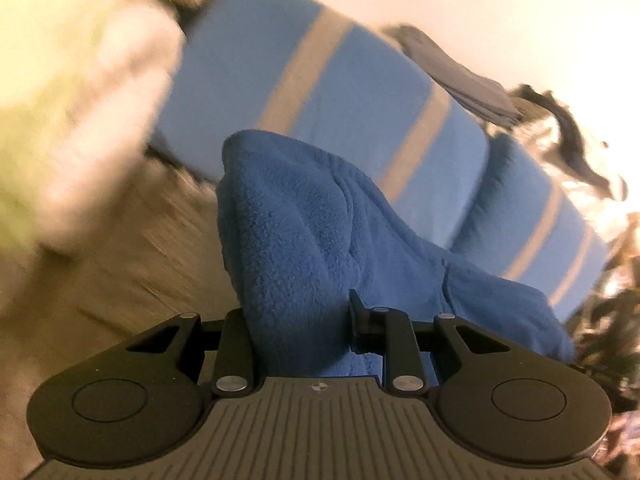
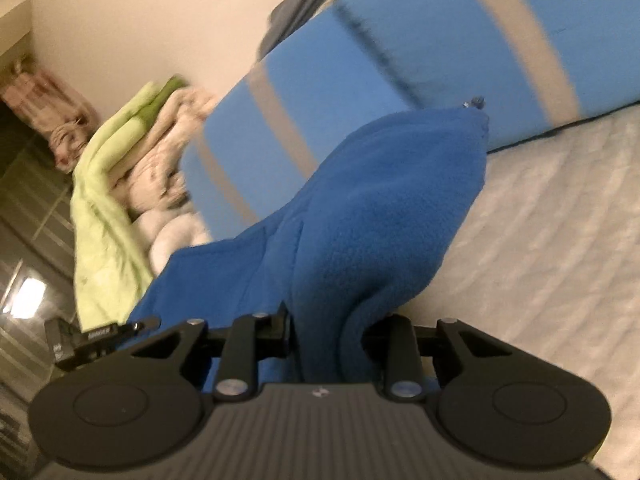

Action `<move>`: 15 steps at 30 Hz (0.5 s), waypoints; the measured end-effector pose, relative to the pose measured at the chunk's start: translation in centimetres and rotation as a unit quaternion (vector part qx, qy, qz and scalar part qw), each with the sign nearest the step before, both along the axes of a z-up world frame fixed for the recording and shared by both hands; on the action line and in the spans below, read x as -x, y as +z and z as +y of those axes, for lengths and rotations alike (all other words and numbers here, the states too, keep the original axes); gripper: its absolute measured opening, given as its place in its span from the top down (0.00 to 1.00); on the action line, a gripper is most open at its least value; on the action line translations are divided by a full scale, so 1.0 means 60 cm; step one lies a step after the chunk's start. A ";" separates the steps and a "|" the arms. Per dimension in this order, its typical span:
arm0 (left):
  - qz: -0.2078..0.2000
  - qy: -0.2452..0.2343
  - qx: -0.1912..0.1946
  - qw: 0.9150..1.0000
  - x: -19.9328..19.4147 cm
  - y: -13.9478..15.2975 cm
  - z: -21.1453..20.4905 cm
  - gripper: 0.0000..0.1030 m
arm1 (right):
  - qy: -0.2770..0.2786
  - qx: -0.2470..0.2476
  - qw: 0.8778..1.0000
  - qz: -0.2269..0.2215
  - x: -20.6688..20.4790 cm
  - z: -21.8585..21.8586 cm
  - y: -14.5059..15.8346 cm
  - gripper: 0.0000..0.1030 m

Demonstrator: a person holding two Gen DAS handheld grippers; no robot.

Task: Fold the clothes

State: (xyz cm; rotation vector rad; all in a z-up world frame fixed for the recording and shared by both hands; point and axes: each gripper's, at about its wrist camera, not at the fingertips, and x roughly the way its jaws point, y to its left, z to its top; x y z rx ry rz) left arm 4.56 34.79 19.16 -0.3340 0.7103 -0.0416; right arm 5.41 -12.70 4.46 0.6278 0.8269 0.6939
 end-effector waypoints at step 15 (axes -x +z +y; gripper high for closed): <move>-0.081 0.112 -0.218 0.966 -0.018 -0.107 0.035 0.41 | -0.038 0.225 0.965 -0.129 0.069 0.070 0.010 0.00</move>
